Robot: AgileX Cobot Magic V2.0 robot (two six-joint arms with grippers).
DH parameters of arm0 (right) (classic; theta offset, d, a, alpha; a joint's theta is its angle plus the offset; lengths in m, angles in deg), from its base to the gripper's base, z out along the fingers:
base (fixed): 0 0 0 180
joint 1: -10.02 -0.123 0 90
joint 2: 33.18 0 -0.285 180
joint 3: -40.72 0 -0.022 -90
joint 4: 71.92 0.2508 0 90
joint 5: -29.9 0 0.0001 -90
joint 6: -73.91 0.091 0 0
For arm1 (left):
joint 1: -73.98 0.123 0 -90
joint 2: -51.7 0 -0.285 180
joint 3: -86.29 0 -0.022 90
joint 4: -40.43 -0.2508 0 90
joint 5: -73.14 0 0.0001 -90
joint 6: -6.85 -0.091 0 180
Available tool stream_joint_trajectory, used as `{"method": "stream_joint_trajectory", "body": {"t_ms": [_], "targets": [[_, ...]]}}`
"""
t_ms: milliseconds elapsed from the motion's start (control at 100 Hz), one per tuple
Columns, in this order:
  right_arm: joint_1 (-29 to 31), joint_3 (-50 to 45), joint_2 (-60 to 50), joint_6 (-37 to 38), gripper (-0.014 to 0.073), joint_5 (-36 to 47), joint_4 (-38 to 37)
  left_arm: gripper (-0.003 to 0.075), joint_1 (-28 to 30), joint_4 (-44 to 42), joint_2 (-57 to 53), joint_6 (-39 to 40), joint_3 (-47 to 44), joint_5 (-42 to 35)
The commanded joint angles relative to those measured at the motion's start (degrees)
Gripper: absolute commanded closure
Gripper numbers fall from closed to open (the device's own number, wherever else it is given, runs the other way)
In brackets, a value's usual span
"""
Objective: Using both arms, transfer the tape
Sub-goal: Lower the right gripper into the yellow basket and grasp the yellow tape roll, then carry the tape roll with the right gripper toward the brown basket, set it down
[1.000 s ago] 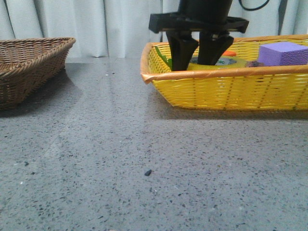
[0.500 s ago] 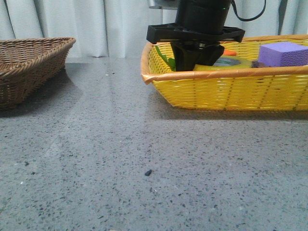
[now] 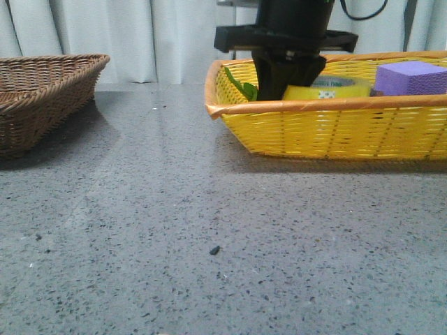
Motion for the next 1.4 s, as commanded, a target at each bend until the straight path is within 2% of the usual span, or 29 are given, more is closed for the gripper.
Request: {"method": "stream_joint_trajectory", "body": {"t_ms": [0,200,360,590,790,1390], "targets": [[-0.3,4.7,-3.5,-0.5,0.0651,-1.0,-0.3,0.0741,0.1,0.3,1.0,0.5,2.1,-4.1],[-3.2,14.4,-4.4,-0.5,0.0651,-5.4,-0.2,0.0741,0.1,0.3,1.0,0.5,2.1,-3.9],[-8.2,20.1,-4.6,-0.5,0.0651,-5.5,3.4,0.0741,0.1,0.3,1.0,0.5,2.1,-3.9],[-19.2,20.7,-3.7,-0.5,0.0651,-5.5,2.9,0.0741,0.1,0.3,1.0,0.5,2.1,-3.9],[-26.3,20.7,-0.2,-0.5,0.0651,-5.5,-2.7,0.0741,0.1,0.3,1.0,0.5,2.1,-3.9],[-25.6,20.7,6.9,-0.5,0.0629,-5.5,-3.2,0.0741,0.1,0.3,1.0,0.5,2.1,-3.9]]}}
